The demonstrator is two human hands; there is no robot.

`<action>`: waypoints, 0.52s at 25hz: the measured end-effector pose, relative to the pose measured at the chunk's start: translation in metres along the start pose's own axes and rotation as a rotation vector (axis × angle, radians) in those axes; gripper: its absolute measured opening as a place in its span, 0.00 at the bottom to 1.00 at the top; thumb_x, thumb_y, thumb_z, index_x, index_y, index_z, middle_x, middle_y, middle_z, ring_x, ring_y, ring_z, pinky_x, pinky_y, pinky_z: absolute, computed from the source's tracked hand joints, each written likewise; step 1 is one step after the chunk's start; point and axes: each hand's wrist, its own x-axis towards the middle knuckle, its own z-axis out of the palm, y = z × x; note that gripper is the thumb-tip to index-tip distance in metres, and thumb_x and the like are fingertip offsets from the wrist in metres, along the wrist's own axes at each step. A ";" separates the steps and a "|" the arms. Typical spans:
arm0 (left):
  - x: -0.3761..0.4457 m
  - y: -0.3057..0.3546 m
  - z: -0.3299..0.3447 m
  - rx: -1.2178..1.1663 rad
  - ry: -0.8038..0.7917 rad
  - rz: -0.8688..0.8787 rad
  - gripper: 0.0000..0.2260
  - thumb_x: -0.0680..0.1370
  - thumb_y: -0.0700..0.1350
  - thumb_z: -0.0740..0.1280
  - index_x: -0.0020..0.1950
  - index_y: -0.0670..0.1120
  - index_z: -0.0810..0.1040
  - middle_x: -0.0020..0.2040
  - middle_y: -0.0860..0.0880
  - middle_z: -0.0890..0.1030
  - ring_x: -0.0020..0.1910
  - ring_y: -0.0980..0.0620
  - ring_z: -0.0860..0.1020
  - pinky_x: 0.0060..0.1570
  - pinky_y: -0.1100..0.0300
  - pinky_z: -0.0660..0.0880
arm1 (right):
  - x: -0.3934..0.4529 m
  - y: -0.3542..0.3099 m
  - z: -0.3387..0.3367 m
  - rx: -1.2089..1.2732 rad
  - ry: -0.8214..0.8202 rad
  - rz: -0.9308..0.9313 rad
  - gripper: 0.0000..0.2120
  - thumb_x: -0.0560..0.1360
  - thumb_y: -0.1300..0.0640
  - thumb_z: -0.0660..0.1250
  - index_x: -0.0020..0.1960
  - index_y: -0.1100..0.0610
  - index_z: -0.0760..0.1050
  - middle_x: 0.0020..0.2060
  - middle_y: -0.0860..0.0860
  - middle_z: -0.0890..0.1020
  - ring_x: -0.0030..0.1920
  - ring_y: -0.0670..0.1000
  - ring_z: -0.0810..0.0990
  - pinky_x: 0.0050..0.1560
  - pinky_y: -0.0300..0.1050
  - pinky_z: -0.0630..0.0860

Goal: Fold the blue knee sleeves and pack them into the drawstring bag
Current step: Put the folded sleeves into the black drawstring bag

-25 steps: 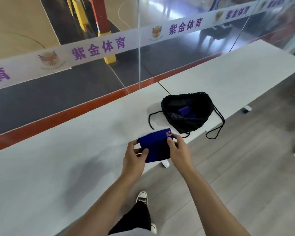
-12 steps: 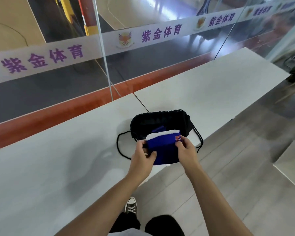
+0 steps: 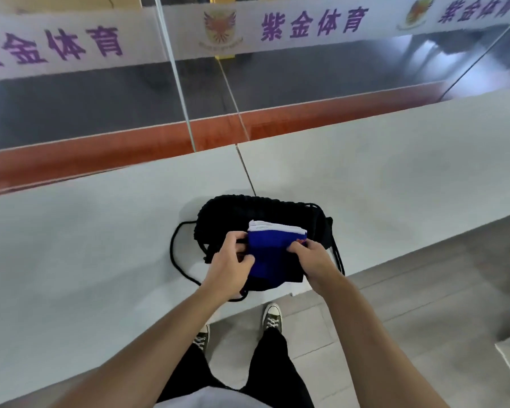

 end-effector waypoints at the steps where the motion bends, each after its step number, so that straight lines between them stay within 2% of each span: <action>1: 0.006 0.001 0.007 0.013 -0.002 -0.023 0.19 0.79 0.37 0.62 0.68 0.53 0.70 0.58 0.54 0.82 0.55 0.58 0.80 0.51 0.62 0.78 | 0.009 -0.003 -0.007 0.014 -0.003 0.035 0.04 0.77 0.63 0.65 0.45 0.59 0.78 0.43 0.56 0.82 0.46 0.56 0.79 0.45 0.52 0.77; 3: 0.017 0.001 0.020 0.089 -0.001 -0.027 0.21 0.78 0.34 0.59 0.67 0.51 0.73 0.60 0.54 0.82 0.58 0.58 0.80 0.57 0.61 0.76 | 0.029 -0.009 -0.020 0.078 -0.029 0.096 0.05 0.75 0.65 0.63 0.46 0.60 0.77 0.43 0.57 0.80 0.44 0.57 0.78 0.44 0.52 0.75; 5: 0.028 -0.006 0.029 0.235 0.026 0.029 0.19 0.77 0.34 0.61 0.65 0.49 0.76 0.57 0.52 0.83 0.57 0.55 0.80 0.58 0.58 0.76 | 0.042 -0.016 -0.027 0.151 -0.061 0.142 0.06 0.75 0.65 0.62 0.48 0.60 0.77 0.44 0.57 0.80 0.45 0.57 0.78 0.45 0.54 0.75; 7: 0.036 -0.017 0.036 0.398 0.044 0.056 0.15 0.76 0.41 0.65 0.62 0.50 0.78 0.54 0.52 0.84 0.54 0.50 0.81 0.54 0.53 0.77 | 0.052 -0.023 -0.027 0.227 -0.102 0.191 0.07 0.75 0.65 0.62 0.50 0.59 0.77 0.43 0.54 0.80 0.43 0.56 0.78 0.42 0.50 0.75; 10: 0.044 -0.035 0.048 0.710 0.025 0.069 0.18 0.76 0.56 0.59 0.63 0.53 0.76 0.64 0.51 0.78 0.59 0.45 0.77 0.58 0.48 0.74 | 0.065 -0.031 -0.012 0.300 -0.174 0.233 0.09 0.74 0.64 0.62 0.52 0.59 0.78 0.42 0.53 0.81 0.44 0.55 0.79 0.45 0.49 0.76; 11: 0.044 -0.036 0.051 0.756 0.032 0.052 0.19 0.77 0.57 0.59 0.64 0.53 0.76 0.65 0.49 0.76 0.59 0.43 0.76 0.57 0.47 0.75 | 0.071 -0.032 -0.004 0.300 -0.184 0.233 0.09 0.74 0.64 0.62 0.51 0.59 0.79 0.42 0.53 0.82 0.45 0.55 0.79 0.47 0.50 0.77; 13: 0.045 -0.034 0.058 0.784 0.083 0.003 0.16 0.79 0.53 0.64 0.65 0.51 0.77 0.67 0.48 0.74 0.59 0.41 0.74 0.52 0.47 0.77 | 0.084 -0.028 0.010 0.255 -0.192 0.210 0.07 0.74 0.64 0.63 0.48 0.58 0.79 0.42 0.52 0.82 0.47 0.55 0.79 0.51 0.51 0.76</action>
